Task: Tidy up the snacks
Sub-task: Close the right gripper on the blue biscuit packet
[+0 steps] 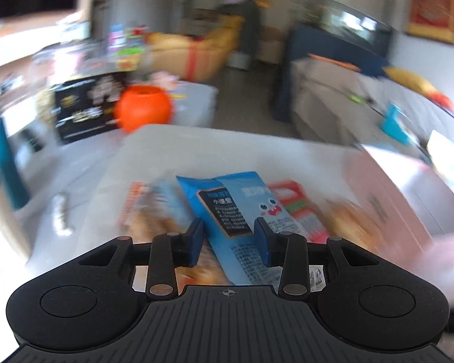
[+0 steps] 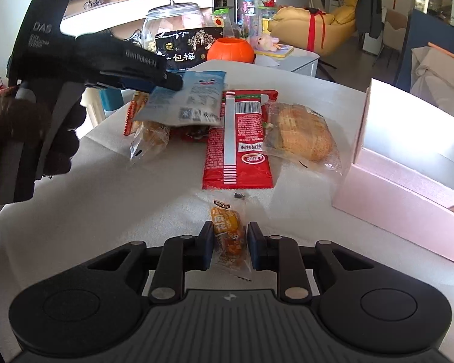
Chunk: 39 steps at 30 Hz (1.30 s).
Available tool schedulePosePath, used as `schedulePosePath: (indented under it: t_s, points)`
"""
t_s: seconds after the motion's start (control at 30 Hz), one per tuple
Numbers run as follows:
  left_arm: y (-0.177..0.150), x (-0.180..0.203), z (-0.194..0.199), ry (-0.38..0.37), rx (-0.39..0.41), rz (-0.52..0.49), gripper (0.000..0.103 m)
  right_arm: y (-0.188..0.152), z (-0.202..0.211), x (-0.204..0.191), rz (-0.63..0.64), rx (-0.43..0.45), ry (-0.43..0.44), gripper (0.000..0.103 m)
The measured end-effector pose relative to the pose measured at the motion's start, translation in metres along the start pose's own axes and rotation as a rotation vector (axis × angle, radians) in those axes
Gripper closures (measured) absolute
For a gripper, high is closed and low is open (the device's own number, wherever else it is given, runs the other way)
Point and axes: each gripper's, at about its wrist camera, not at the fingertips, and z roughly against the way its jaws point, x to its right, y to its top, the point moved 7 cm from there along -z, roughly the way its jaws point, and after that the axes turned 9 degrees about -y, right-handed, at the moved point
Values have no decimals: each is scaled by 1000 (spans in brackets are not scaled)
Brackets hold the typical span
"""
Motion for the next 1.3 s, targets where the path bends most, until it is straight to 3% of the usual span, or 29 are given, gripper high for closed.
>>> schedulePosePath:
  t_s: [0.1,0.13,0.17,0.27,0.47,0.63,0.73,0.83,0.9,1.0,1.03,1.07,1.17,1.3]
  points:
    - [-16,23,3,-83,-40,-87,63,2,2,5,-17,9,-12,70]
    - [-21,28,6,-101,-47,-101,63,4,2,6,-24,20,-19,61]
    - [-26,30,8,-114,-56,-105,63,7,3,8,-32,33,-23,51]
    - [-33,28,20,-126,-55,-65,64,19,11,14,-79,77,-8,37]
    - [-25,-5,56,13,58,105,64,68,-2,13,-203,82,38,29]
    - [-20,-12,64,36,97,147,64,116,-46,0,-290,-21,70,29]
    - [-20,-13,66,40,103,141,64,132,-77,-10,-298,-98,33,29]
    - [-24,-16,69,44,100,141,64,134,-99,-19,-223,-139,-54,20]
    - [-29,-19,70,41,102,150,64,131,-97,-20,-194,-122,-53,23]
    - [-34,-16,70,23,98,170,64,125,-76,-14,-204,-110,31,40]
    - [-35,-13,69,10,96,171,64,122,-66,-11,-199,-98,69,77]
    - [-36,-9,68,-8,93,167,64,119,-57,-10,-185,-110,111,89]
    - [-41,4,63,-56,67,150,64,104,-36,-2,-172,-138,159,89]
    - [-50,19,52,-98,13,130,64,76,-18,13,-125,-121,91,87]
